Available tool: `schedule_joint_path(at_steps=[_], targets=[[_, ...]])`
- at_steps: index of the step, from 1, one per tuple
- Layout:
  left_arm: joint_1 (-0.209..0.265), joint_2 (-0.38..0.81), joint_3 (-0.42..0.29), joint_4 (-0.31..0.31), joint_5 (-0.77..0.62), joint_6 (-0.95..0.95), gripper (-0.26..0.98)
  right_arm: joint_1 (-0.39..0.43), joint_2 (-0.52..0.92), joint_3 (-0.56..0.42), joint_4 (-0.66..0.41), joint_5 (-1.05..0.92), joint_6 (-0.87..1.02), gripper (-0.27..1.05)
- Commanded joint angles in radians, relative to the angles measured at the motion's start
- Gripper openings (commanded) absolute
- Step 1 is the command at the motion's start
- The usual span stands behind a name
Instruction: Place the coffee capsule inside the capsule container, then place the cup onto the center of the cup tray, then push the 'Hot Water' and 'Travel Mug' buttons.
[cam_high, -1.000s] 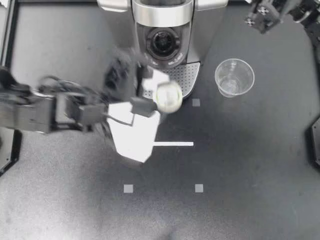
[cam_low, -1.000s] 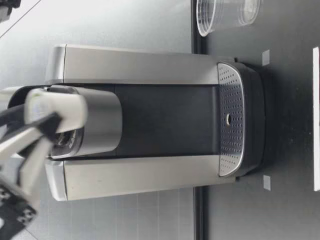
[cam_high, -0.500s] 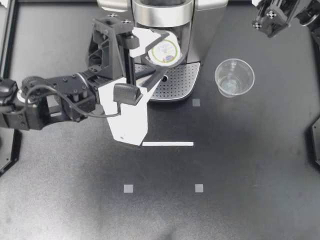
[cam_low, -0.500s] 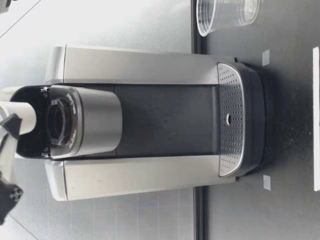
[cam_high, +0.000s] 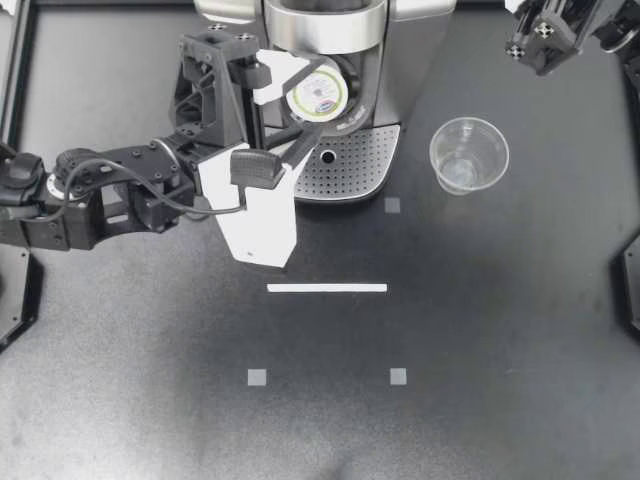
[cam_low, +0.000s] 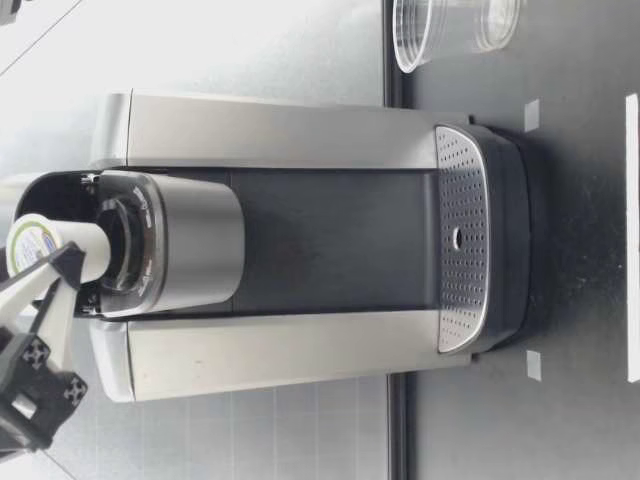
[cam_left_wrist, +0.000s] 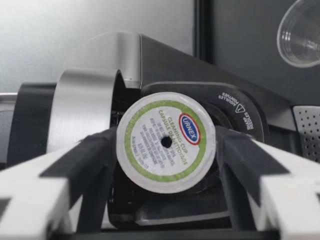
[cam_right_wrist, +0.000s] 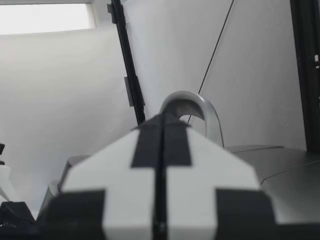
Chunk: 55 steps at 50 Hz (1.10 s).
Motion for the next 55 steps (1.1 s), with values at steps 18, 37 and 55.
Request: schedule_joint_path(at_steps=[18, 37, 55], targets=[[0.021, 0.0, -0.008, 0.005, -0.035, -0.012, 0.47, 0.005, -0.011, -0.011, -0.003, -0.005, 0.002, 0.07], [0.031, 0.017, -0.006, 0.005, -0.029, -0.074, 0.53, 0.005, -0.012, -0.006, -0.002, -0.006, 0.002, 0.06], [0.031, 0.006, 0.002, 0.005, -0.031, -0.084, 0.76, 0.005, -0.006, -0.008, -0.002, -0.006, 0.005, 0.07]])
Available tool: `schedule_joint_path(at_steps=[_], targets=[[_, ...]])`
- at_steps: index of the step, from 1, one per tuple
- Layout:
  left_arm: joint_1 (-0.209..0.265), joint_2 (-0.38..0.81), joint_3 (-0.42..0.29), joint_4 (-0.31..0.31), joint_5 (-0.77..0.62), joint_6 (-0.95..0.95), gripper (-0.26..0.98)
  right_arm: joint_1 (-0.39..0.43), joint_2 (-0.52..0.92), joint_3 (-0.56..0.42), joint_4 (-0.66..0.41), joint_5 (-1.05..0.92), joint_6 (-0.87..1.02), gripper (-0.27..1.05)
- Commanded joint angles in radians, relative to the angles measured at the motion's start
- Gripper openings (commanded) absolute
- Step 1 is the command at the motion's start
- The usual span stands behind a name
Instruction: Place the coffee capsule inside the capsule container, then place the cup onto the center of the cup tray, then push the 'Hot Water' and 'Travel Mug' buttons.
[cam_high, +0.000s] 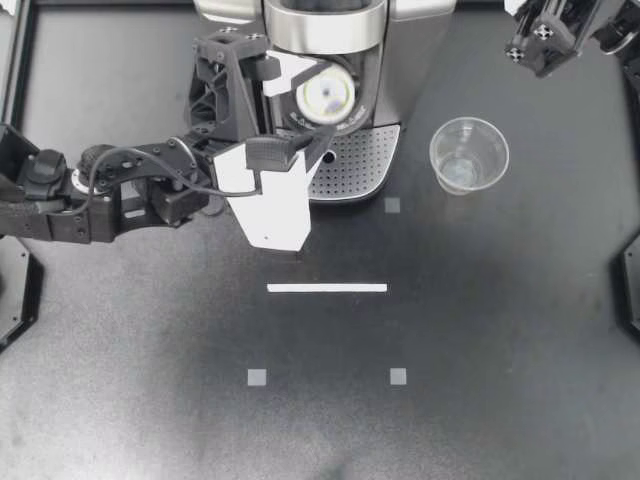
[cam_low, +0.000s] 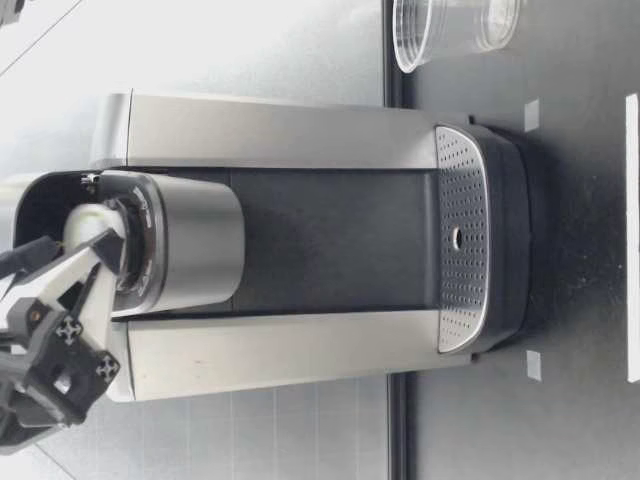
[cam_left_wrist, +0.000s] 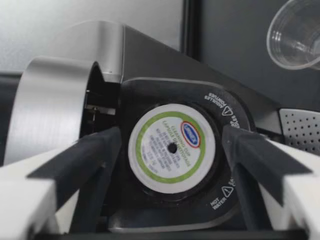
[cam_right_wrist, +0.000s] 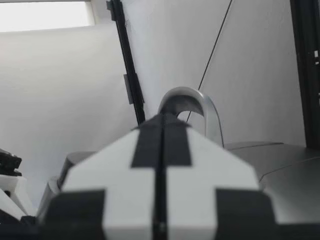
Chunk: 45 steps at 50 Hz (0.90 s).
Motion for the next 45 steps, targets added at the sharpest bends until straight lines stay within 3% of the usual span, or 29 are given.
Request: schedule_joint_path(at_steps=[1, 12, 20, 33, 45], targets=[[0.003, -0.029, -0.009, 0.005, -0.002, -0.003, 0.76, 0.003, -0.005, -0.011, -0.002, -0.006, 0.005, 0.06], [-0.009, -0.058, 0.002, 0.006, -0.023, -0.012, 0.76, 0.003, 0.0, -0.018, -0.002, -0.002, 0.009, 0.06], [-0.058, -0.095, 0.043, 0.0, -0.054, -0.091, 0.75, -0.003, 0.021, -0.071, 0.006, 0.097, 0.009, 0.06], [-0.071, -0.178, 0.201, 0.002, -0.189, -0.413, 0.74, -0.08, 0.044, -0.176, 0.012, 0.333, 0.014, 0.06], [-0.071, -0.245, 0.359, 0.0, -0.365, -0.62, 0.53, -0.135, 0.114, -0.233, 0.026, 0.383, 0.015, 0.06]])
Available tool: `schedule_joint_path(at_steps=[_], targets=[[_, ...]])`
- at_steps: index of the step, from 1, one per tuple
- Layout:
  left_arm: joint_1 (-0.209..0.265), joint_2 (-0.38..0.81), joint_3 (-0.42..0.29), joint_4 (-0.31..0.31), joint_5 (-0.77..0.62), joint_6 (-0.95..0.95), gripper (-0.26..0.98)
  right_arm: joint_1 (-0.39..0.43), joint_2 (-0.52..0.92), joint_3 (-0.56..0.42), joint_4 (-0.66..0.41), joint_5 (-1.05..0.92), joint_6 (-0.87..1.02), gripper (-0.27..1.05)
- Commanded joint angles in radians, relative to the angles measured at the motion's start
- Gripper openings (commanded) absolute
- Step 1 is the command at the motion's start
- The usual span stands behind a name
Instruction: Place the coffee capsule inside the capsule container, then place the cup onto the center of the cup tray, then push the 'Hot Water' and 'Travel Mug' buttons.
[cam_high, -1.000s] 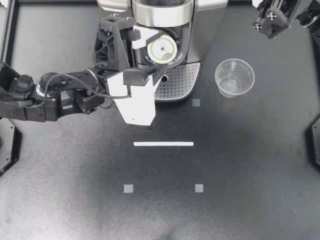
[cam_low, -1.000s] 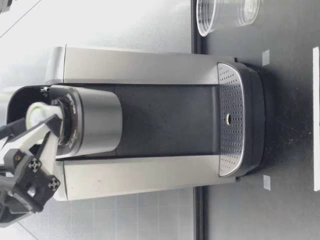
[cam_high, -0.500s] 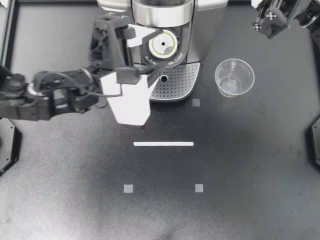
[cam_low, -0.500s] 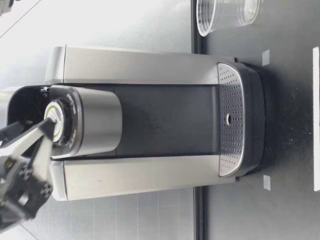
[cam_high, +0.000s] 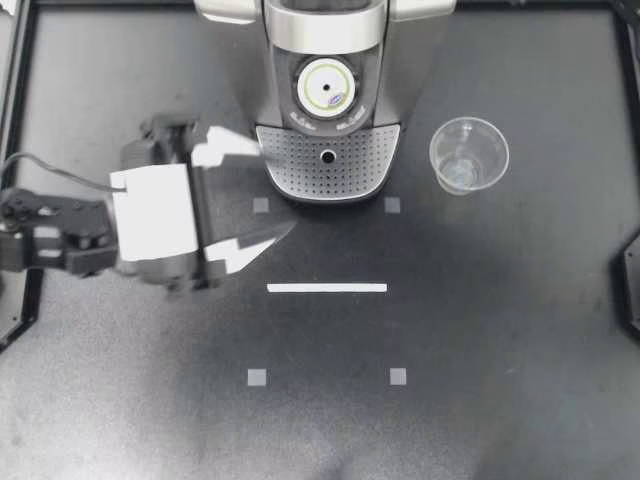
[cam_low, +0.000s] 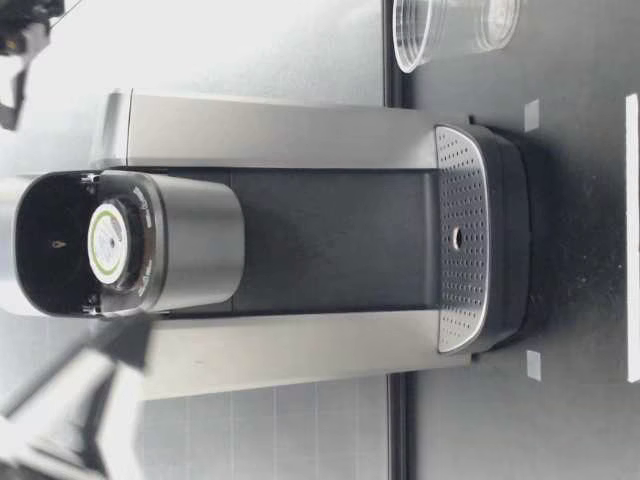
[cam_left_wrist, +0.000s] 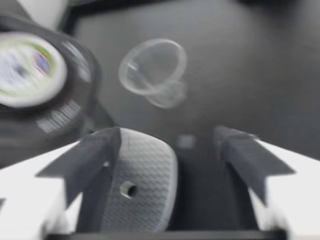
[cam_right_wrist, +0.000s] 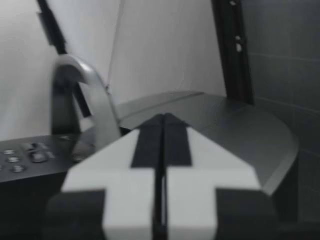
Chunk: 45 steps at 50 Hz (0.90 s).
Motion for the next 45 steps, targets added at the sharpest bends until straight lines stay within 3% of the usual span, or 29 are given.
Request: schedule_joint_path(at_steps=[1, 8, 28, 45], targets=[[-0.002, -0.028, 0.017, 0.002, -0.038, -0.031, 0.51, -0.006, 0.021, -0.049, 0.002, 0.005, 0.002, 0.06], [-0.002, -0.032, 0.055, 0.002, -0.112, -0.092, 0.44, -0.006, 0.078, -0.095, 0.003, 0.011, 0.002, 0.06], [-0.002, -0.034, 0.084, 0.002, -0.126, -0.12, 0.43, 0.04, 0.176, -0.198, -0.02, 0.028, 0.032, 0.06], [-0.002, -0.034, 0.084, 0.002, -0.124, -0.118, 0.43, 0.1, 0.14, -0.178, -0.023, 0.034, 0.031, 0.06]])
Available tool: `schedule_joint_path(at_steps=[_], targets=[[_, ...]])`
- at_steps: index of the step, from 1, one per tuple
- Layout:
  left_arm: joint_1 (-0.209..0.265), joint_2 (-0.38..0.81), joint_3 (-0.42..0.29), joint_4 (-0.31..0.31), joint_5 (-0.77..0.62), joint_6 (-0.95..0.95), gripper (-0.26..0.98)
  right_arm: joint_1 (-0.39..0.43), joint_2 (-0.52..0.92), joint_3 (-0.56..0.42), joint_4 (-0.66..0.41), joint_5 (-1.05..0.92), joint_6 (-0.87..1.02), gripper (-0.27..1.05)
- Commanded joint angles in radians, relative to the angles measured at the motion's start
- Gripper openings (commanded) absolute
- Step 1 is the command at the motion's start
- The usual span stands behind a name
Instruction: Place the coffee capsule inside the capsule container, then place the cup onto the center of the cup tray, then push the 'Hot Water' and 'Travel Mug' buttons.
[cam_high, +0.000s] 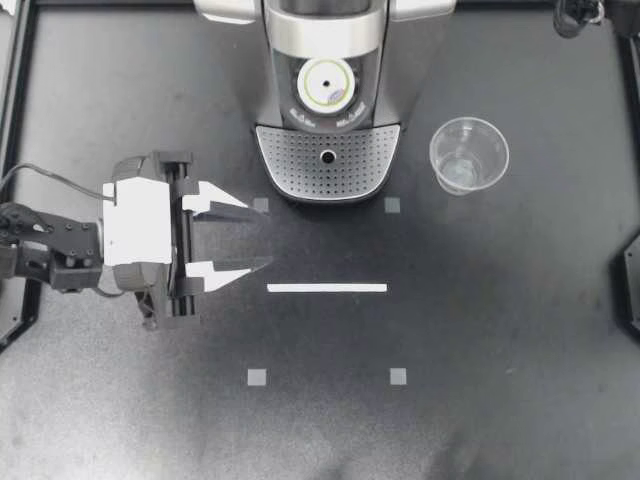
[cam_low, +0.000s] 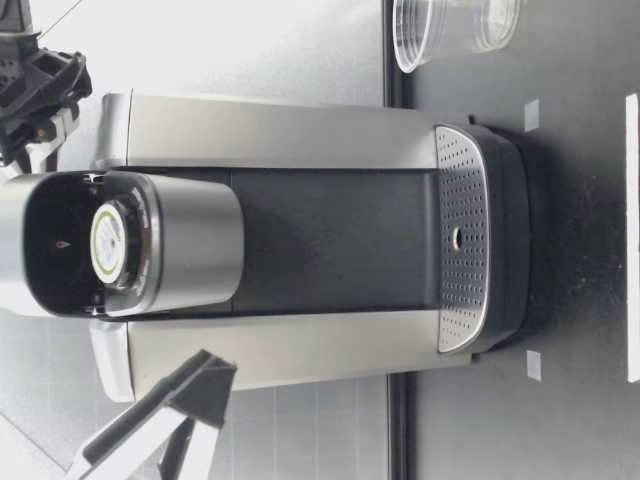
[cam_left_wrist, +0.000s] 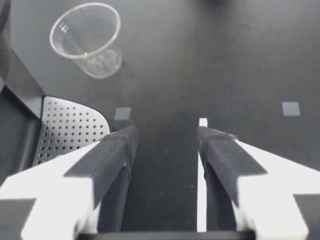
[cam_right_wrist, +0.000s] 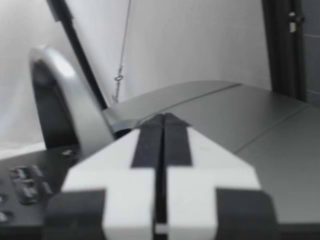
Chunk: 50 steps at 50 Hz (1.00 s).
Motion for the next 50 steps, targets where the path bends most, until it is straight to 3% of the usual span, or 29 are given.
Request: schedule_joint_path(at_steps=[1, 36, 50], targets=[[0.0, -0.018, -0.012, 0.003, -0.002, 0.0, 0.43, 0.035, -0.043, -0.005, -0.003, -0.005, -0.002, 0.06], [0.0, -0.015, -0.018, 0.003, -0.009, -0.003, 0.43, 0.196, -0.14, 0.193, -0.002, -0.018, 0.017, 0.06], [0.0, -0.011, -0.02, 0.003, -0.009, -0.002, 0.43, 0.212, -0.245, 0.256, 0.008, -0.023, 0.021, 0.06]])
